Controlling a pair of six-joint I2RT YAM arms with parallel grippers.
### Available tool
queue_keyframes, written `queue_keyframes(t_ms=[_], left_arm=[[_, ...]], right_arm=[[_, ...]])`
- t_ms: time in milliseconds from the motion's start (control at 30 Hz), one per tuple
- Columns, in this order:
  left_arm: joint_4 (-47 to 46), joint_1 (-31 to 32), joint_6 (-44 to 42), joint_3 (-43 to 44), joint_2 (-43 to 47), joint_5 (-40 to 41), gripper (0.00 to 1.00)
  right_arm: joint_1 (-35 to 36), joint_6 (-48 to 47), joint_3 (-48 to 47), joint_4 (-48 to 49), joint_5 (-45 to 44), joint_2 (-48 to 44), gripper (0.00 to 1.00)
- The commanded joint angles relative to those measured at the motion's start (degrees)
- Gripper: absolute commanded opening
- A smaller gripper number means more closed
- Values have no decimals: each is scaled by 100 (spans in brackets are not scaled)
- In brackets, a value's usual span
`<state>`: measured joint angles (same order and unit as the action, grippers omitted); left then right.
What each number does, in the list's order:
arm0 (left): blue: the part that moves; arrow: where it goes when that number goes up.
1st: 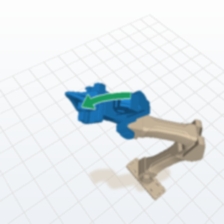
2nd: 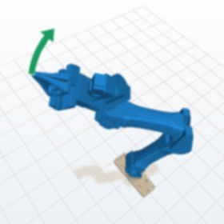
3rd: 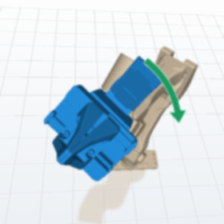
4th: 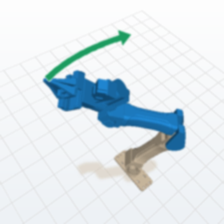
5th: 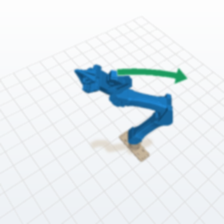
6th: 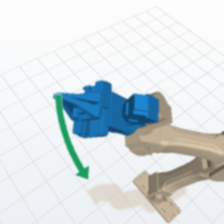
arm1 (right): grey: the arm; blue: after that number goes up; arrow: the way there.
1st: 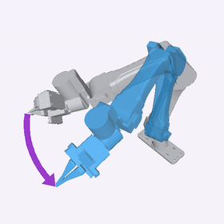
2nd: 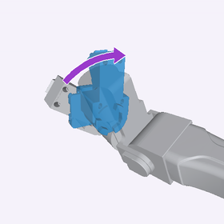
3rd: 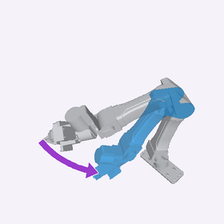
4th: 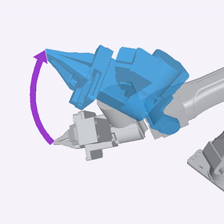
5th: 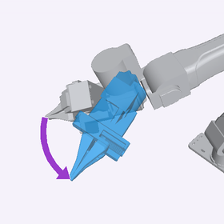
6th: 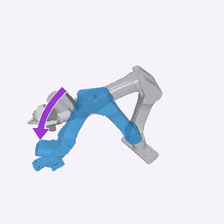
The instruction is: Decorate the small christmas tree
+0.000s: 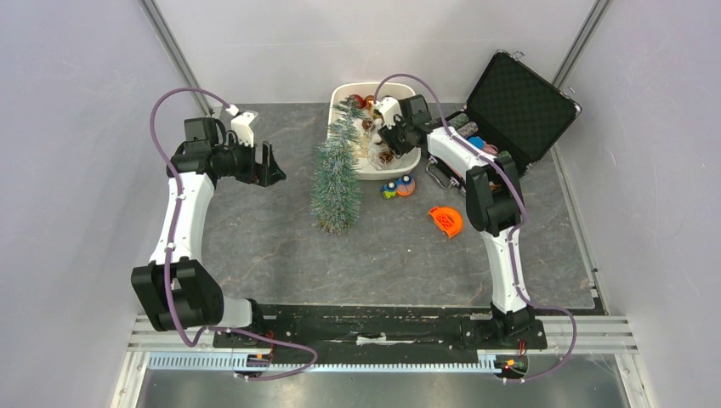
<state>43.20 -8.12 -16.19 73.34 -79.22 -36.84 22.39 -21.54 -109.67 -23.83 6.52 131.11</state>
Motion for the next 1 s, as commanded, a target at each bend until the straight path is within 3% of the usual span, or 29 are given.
queue_keyframes(t_ms=[0,333,400,533,700,967], left_arm=[[-40,14,-191,110,11,-210,87],[-49,17,-198,137,-11,-172,87],[-57,13,-191,128,-11,-175,86],[-57,12,-194,136,20,-148,86],[-60,13,-179,171,31,-128,86],[167,17,-220,468,211,-71,86]], right_arm=[[23,-370,-371,83,-30,149,51],[24,-439,-442,204,370,398,40],[17,-439,-444,270,555,409,32],[12,-361,-372,395,599,253,0],[15,-295,-127,559,512,-387,0],[10,-1,-178,1051,-41,-2229,0]])
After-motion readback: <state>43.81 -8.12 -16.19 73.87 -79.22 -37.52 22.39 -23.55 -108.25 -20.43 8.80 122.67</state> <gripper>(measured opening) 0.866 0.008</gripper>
